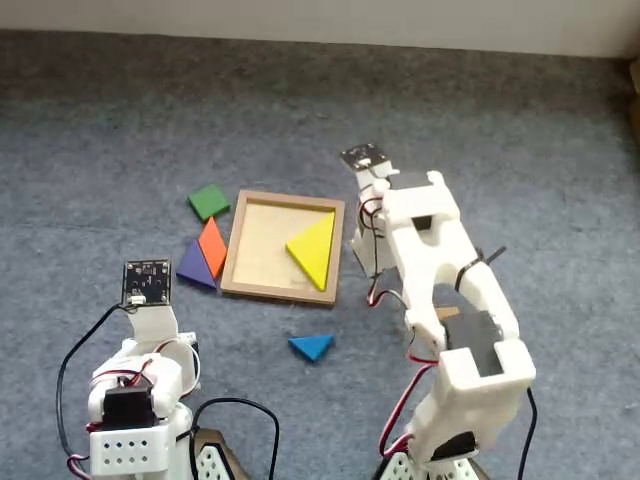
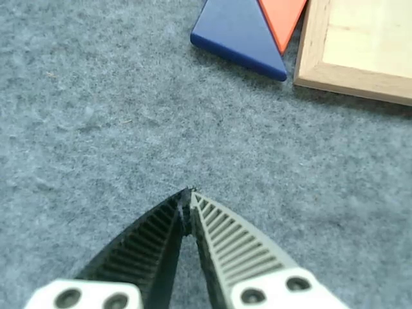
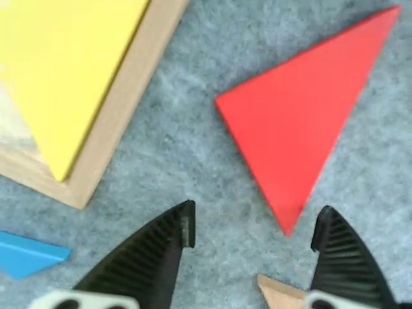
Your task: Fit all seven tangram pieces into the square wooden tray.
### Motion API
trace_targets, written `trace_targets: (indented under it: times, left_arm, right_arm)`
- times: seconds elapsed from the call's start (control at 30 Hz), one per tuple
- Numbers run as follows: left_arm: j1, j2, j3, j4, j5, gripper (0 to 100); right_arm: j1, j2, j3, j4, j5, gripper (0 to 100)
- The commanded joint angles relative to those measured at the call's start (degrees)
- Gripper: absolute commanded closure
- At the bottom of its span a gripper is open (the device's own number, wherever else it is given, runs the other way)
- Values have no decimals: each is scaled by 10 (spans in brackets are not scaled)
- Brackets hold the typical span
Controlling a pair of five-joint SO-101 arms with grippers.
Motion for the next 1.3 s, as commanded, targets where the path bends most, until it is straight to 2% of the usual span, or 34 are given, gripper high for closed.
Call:
trace_targets:
  times: [0.0, 0.77, 0.93, 1.13, 1.27]
  left_arm:
    - [-5, -7, 12, 3, -4, 993]
    - [-5, -7, 12, 3, -4, 993]
    - [-5, -7, 12, 3, -4, 993]
    - [-5, -7, 12, 3, -4, 993]
    - [-5, -7, 12, 3, -4, 993]
  right_arm:
    - [-10, -65, 13, 1, 5, 717]
    - [-12, -305, 253, 0, 3, 717]
    - [-23, -337, 295, -31, 2, 717]
    - [-22, -335, 292, -36, 2, 714]
    - [-22, -296, 222, -32, 1, 713]
